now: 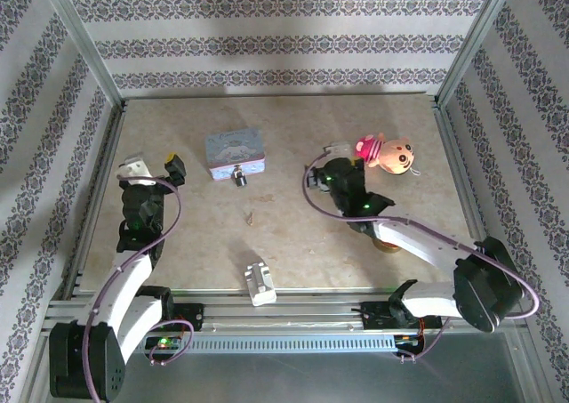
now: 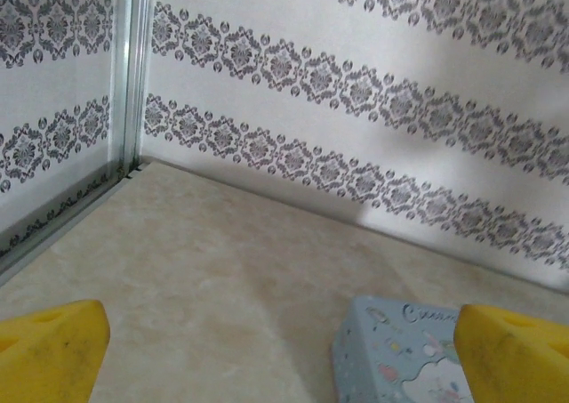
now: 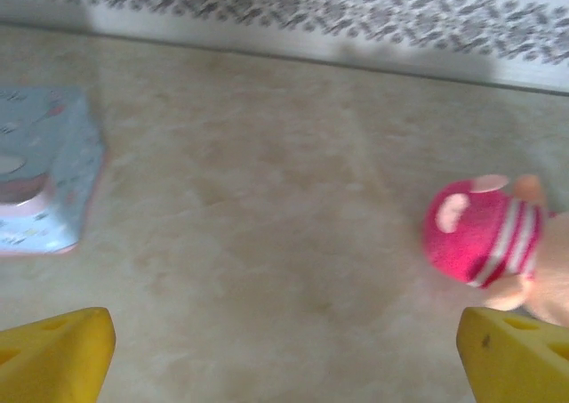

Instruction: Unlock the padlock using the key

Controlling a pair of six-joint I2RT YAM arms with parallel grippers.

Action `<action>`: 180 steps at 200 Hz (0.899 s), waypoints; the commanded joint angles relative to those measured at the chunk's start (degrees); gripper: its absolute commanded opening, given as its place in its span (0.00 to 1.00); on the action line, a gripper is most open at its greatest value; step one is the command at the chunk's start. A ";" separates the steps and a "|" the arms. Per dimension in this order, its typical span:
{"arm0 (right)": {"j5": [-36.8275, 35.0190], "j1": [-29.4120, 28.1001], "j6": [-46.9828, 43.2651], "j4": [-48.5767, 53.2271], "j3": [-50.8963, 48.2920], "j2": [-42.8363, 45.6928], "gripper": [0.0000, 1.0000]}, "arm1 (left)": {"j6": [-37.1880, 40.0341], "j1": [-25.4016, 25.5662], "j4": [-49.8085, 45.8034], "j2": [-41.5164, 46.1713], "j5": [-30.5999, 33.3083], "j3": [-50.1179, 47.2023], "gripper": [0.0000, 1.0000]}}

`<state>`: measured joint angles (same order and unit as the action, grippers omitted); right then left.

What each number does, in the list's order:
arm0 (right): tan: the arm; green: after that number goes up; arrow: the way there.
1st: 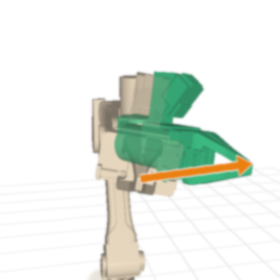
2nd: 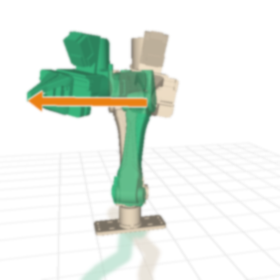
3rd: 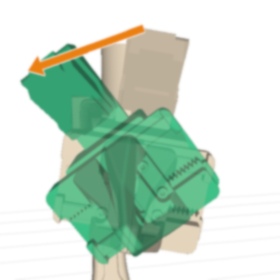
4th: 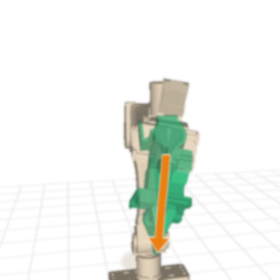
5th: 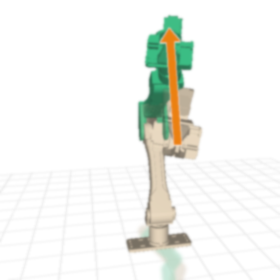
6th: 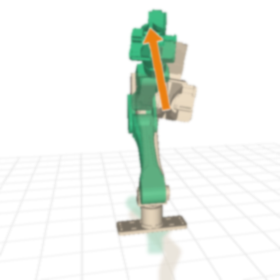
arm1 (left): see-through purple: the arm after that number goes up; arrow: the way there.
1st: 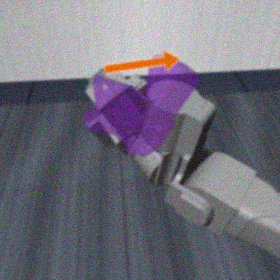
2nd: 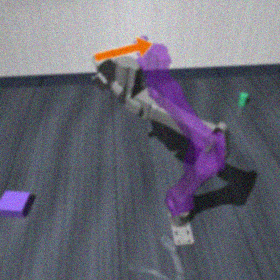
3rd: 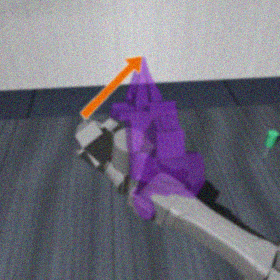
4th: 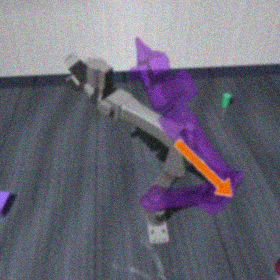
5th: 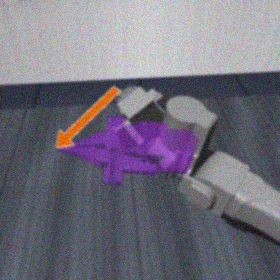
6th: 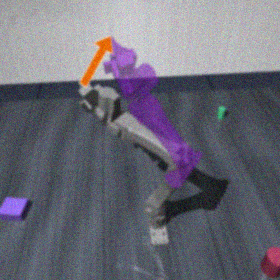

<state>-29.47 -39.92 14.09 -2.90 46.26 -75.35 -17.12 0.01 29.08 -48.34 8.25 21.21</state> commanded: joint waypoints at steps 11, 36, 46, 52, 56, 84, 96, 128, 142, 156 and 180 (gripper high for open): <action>-2.93 -6.55 7.92 11.97 7.59 -6.62 0.97 | -8.86 0.16 -7.15 3.46 2.08 -0.02 0.99; 0.29 -11.01 12.43 17.52 14.03 -13.50 0.90 | -10.43 0.16 -9.78 3.56 0.83 0.20 0.99; 2.02 -12.55 14.04 19.12 16.58 -16.32 0.87 | -11.69 0.16 -12.25 3.67 1.59 0.96 0.99; 2.92 -13.53 14.85 20.20 18.37 -18.03 0.85 | -12.55 0.16 -13.37 3.69 2.02 1.31 0.99; 3.35 -14.14 15.65 20.95 19.46 -19.13 0.84 | -12.95 0.17 -13.78 3.77 1.95 1.39 0.99; 9.54 -16.43 21.03 25.61 25.68 -25.87 0.74 | -16.11 0.16 -17.52 3.45 3.30 2.54 0.99; 13.02 -16.80 22.70 27.01 27.57 -28.19 0.68 | -16.52 0.16 -19.01 2.93 4.23 3.25 0.99; 19.17 -16.90 25.74 28.76 29.06 -31.71 0.56 | -17.73 0.17 -21.08 0.49 4.64 4.36 0.99; 20.21 -16.92 26.62 29.38 29.04 -32.43 0.55 | -18.55 0.17 -20.69 -0.68 4.25 4.29 0.99; 21.35 -16.94 27.54 29.83 29.27 -33.43 0.52 | -19.26 0.16 -19.22 -1.90 3.89 3.85 0.99; 23.74 -17.06 29.09 30.63 31.07 -36.21 0.43 | -19.44 0.16 -17.53 -3.06 2.94 3.64 0.99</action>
<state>-9.39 -56.77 40.18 25.32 74.37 -108.97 -34.98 0.01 10.68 -50.76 11.64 24.03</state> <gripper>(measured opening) 0.460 0.993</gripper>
